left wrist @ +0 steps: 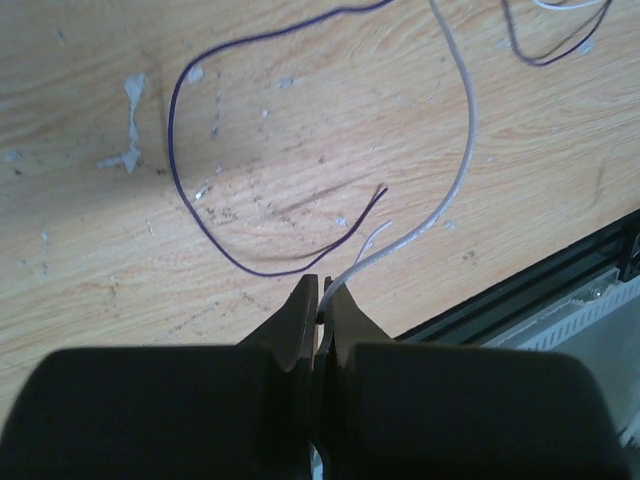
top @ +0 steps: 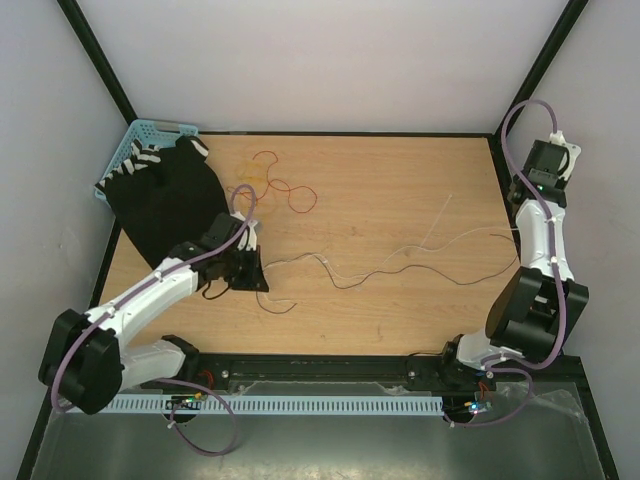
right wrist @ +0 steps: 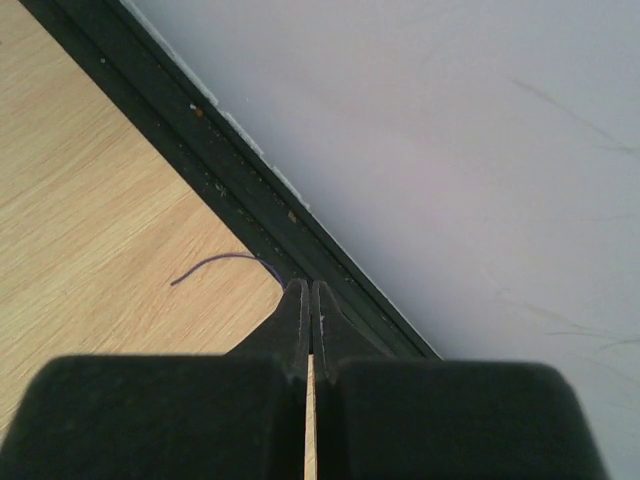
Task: Zip-tie the wires
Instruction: Straighten the cable at the center of the board.
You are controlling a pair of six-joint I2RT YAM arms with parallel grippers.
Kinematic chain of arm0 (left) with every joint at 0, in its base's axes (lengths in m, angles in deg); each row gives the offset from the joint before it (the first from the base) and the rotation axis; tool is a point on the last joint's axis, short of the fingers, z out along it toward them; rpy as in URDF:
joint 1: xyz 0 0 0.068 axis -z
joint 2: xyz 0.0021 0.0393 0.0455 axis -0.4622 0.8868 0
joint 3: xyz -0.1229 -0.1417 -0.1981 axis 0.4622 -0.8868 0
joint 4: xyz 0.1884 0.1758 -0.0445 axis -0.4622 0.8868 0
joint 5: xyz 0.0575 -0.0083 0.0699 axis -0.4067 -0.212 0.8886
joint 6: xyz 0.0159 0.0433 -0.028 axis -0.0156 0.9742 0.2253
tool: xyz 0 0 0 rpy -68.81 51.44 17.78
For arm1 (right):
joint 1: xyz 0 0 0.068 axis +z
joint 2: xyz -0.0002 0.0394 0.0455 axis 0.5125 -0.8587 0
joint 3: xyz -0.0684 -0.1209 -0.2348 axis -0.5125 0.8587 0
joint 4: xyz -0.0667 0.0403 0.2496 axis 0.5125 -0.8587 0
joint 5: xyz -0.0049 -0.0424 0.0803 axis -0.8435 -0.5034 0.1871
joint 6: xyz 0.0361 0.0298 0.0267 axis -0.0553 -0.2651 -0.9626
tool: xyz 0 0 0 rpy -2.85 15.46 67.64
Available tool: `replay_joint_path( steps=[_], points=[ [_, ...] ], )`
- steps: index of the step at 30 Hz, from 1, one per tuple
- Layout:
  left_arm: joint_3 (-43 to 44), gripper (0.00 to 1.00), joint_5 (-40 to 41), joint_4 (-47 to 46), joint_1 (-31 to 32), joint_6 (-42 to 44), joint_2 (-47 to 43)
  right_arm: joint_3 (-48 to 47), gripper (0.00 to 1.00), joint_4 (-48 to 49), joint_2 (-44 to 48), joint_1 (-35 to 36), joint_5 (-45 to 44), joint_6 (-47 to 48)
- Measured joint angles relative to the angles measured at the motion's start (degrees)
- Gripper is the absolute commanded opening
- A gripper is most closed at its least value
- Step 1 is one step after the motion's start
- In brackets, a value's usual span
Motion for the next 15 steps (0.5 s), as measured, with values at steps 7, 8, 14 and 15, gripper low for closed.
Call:
replay_joint_path(
  steps=[7, 8, 14, 15],
  points=[
    [-1.14, 0.0, -0.02, 0.72, 0.0, -1.03, 2.54, 3.15, 0.01, 0.79, -1.57, 0.0, 2.19, -0.74],
    [-1.38, 0.01, 0.28, 0.68, 0.0, -1.2, 2.64, 3.82, 0.02, 0.83, -1.77, 0.0, 2.49, -0.9],
    [-3.41, 0.05, 1.9, 0.35, 0.0, -1.95, 3.76, 7.19, 0.12, 1.27, -2.95, 0.0, 4.28, -1.73],
    [-3.76, 0.05, 2.08, 0.02, 0.0, -2.05, 4.37, 7.43, 0.13, 1.31, -3.04, 0.0, 4.63, -1.79]
  ],
)
